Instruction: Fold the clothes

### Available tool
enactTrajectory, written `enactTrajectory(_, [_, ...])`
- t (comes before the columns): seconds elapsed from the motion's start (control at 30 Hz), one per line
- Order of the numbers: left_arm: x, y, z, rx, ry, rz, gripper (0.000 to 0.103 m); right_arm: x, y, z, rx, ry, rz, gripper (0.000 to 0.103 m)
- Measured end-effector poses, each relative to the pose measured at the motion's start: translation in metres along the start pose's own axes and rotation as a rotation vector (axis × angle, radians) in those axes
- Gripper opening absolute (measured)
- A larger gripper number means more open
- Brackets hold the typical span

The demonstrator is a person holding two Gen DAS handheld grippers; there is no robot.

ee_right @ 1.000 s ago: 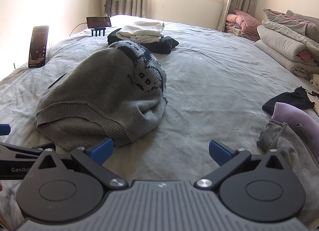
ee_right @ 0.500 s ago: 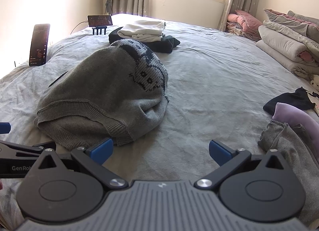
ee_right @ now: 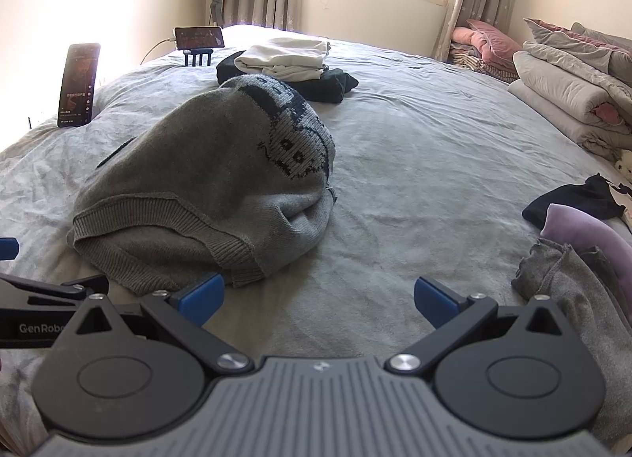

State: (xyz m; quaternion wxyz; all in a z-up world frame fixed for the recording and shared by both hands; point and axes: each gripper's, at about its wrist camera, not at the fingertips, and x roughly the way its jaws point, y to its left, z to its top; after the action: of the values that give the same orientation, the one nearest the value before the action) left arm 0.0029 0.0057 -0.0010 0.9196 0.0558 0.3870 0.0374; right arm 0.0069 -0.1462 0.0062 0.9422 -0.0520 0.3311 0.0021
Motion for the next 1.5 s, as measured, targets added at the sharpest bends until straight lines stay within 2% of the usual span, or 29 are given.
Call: enactTrajectory(1.5, [0.0005, 0.0006, 0.0002, -0.004, 0.000, 0.011, 0.103, 0.0031, 0.0025, 0.0010, -0.020, 0.014, -0.004, 0.103])
